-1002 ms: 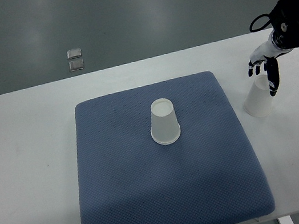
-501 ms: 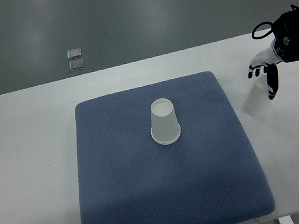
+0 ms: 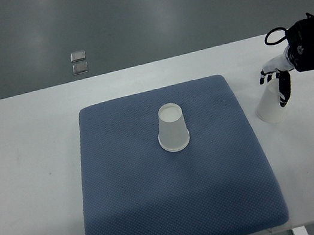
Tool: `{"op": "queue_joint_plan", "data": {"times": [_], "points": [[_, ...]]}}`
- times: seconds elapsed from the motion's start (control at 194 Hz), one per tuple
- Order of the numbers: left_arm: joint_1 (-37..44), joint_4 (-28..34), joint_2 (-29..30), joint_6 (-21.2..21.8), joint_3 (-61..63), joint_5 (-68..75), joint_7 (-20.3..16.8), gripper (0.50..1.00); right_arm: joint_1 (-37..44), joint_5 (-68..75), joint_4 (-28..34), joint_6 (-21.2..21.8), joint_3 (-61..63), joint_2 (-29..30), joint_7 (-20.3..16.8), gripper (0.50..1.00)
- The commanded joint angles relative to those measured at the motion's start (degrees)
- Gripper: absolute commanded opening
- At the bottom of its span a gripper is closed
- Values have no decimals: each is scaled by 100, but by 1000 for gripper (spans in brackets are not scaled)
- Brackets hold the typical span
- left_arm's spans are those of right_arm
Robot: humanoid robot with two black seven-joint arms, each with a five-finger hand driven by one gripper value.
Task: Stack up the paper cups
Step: 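Lower the right hand around the cup and close fingers on it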
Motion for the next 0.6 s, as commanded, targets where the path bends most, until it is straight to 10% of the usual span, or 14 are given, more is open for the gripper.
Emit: {"op": "queue_joint_plan", "data": {"times": [0.0,0.331,0.594], "points": [[0,0,0,-1,-4,-8,0,1000,-58,0,-37,-3,1,1,7,879],[0,0,0,-1,-4,-8,0,1000,-145,0,-151,-12,1,10,7,789],[0,0,0,-1,5,1,0,1000,-312,-9,-292,-3,1,28,7,535]]}}
